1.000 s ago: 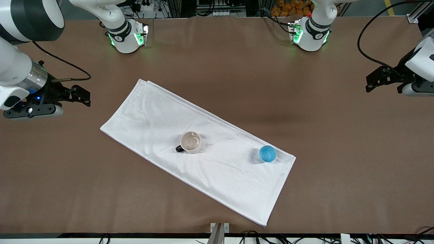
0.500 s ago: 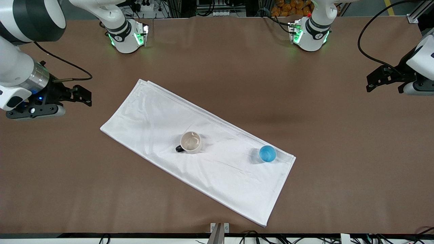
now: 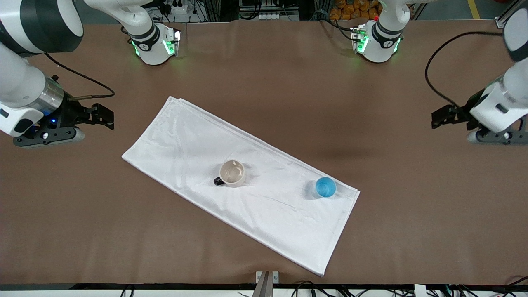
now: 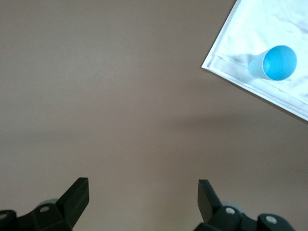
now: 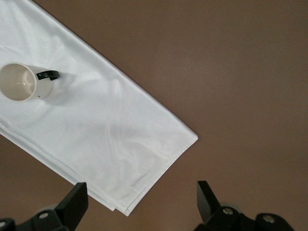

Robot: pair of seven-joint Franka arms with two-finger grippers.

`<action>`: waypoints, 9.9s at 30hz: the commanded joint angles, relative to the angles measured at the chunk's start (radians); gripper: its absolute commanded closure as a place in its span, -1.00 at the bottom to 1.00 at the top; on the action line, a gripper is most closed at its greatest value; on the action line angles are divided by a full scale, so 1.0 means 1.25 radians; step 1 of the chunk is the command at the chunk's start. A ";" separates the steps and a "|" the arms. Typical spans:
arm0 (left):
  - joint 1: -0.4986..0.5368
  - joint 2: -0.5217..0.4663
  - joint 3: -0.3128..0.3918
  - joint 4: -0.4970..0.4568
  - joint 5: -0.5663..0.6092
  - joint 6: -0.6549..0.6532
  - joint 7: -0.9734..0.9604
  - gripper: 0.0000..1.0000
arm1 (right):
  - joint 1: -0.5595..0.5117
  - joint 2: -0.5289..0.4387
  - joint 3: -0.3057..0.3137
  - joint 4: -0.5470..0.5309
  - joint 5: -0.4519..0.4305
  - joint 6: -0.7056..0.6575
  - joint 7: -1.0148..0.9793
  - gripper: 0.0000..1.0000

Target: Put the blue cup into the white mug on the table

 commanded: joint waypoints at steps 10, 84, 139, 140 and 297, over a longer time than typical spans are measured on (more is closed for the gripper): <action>-0.010 0.114 -0.103 -0.032 0.005 0.132 -0.150 -1.00 | 0.027 0.025 0.000 0.009 0.002 -0.001 -0.115 -1.00; -0.182 0.480 -0.092 0.064 0.016 0.594 -0.497 1.00 | 0.268 0.469 0.001 0.097 -0.001 0.455 -0.972 -0.91; -0.077 0.258 -0.042 -0.047 0.167 0.341 -0.291 1.00 | 0.286 0.524 -0.002 0.097 -0.038 0.535 -1.040 0.83; -0.075 0.253 -0.042 -0.052 0.163 0.341 -0.290 1.00 | 0.286 0.522 -0.002 0.097 -0.038 0.535 -1.040 0.94; -0.065 0.070 -0.468 -0.313 -0.032 0.310 -0.873 1.00 | -0.017 0.097 0.107 0.244 -0.042 -0.139 -0.124 -1.00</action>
